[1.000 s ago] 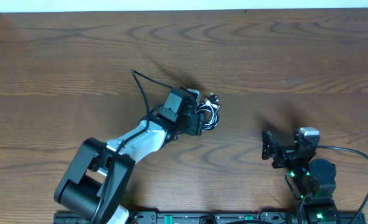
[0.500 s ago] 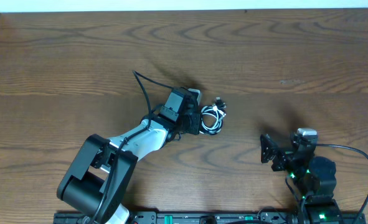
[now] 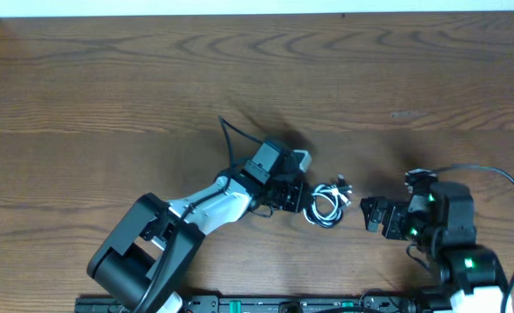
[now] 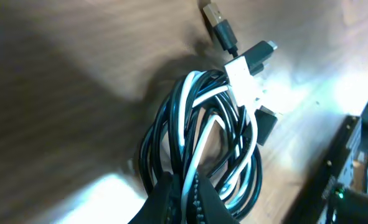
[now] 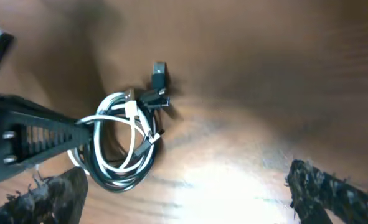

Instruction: Untangle cables

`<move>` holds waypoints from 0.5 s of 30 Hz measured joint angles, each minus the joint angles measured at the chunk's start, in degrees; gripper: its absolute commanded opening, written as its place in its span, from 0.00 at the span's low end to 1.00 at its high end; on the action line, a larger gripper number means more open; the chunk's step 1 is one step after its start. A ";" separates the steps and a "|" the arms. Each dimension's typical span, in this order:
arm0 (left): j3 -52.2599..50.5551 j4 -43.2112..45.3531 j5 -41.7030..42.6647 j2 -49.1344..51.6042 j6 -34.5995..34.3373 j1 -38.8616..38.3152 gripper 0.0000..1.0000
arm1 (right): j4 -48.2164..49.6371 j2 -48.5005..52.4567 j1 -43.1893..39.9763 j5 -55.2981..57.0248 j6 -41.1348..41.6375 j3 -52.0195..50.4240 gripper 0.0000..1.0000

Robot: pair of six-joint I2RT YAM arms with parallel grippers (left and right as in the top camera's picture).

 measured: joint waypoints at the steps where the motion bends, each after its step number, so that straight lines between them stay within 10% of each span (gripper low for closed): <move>1: 0.00 0.02 0.15 0.00 -0.11 -0.52 0.08 | -0.04 2.05 0.00 -0.09 -0.98 0.66 0.99; 7: 0.00 0.13 1.31 0.00 -0.83 -2.10 0.08 | 3.26 10.38 0.00 -4.02 -3.21 1.27 0.97; 15: 0.00 11.43 6.16 0.00 -5.07 -2.32 0.08 | 8.76 15.58 0.00 -14.03 -1.60 1.36 0.62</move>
